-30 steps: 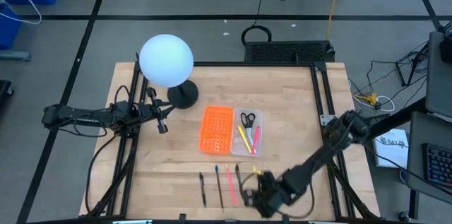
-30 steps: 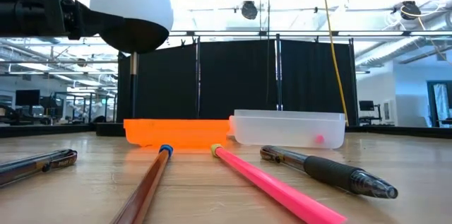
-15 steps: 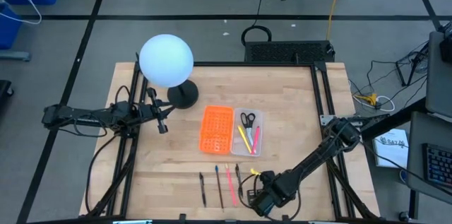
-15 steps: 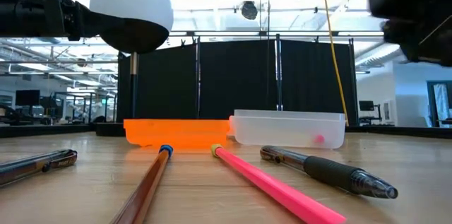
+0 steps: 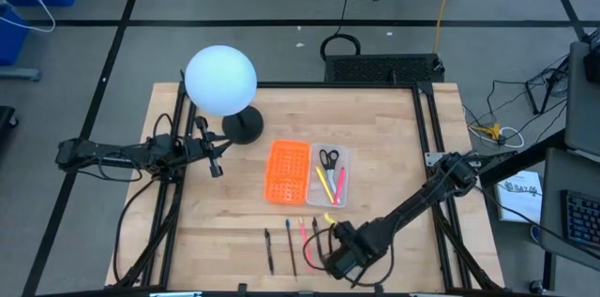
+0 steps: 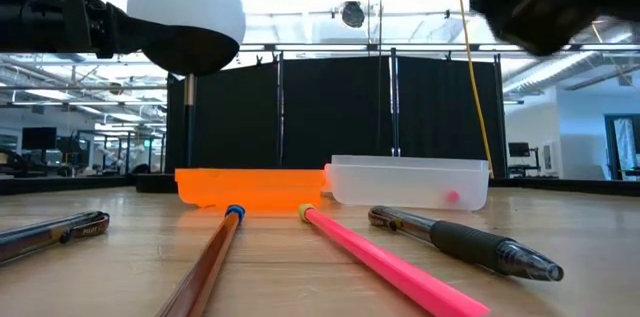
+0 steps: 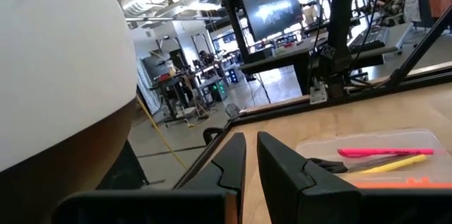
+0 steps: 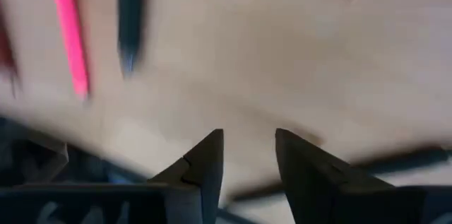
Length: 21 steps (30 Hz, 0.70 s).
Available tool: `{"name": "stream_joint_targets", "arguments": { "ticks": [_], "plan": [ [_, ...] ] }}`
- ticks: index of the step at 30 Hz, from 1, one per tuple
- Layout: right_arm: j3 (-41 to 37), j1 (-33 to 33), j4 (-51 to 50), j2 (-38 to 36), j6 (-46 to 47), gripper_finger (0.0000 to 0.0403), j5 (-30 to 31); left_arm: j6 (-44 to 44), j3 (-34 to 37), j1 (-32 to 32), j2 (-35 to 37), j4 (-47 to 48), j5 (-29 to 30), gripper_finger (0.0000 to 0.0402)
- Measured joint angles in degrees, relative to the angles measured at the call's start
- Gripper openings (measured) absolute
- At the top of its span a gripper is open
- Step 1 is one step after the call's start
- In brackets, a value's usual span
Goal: Pick & place school supplies into a supply box
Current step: Put the right black pen into the orange supply box
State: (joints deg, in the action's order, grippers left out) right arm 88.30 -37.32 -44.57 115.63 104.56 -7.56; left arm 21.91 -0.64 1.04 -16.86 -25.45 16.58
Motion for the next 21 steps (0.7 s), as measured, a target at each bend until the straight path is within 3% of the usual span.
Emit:
{"name": "stream_joint_targets", "arguments": {
  "ticks": [3, 7, 13, 17, 21],
  "plan": [
    [2.7, -0.4, -0.7, 0.0, -10.1, 0.0101, -5.1, 0.1, 0.0, 0.0, 0.0, 0.0, 0.0, 0.0047],
    [4.0, -1.1, -2.2, -0.2, -22.5, 0.0075, -7.3, 0.1, 0.0, 0.0, 0.0, 0.0, 0.0, 0.0047],
    [4.0, -1.7, -7.5, -0.2, -31.6, 0.0032, -9.2, 0.1, 0.0, 0.0, 0.0, 0.0, 0.0, 0.0047],
    [4.0, -2.5, -14.0, -0.4, -26.9, 0.0004, -9.3, 0.5, 0.0, 0.0, 0.0, -0.1, 0.0, 0.0047],
    [4.0, -4.7, -13.2, -1.1, -16.7, 0.0005, -11.0, 1.1, 0.0, 0.0, 0.0, -0.1, 0.0, 0.0047]
  ]
}}
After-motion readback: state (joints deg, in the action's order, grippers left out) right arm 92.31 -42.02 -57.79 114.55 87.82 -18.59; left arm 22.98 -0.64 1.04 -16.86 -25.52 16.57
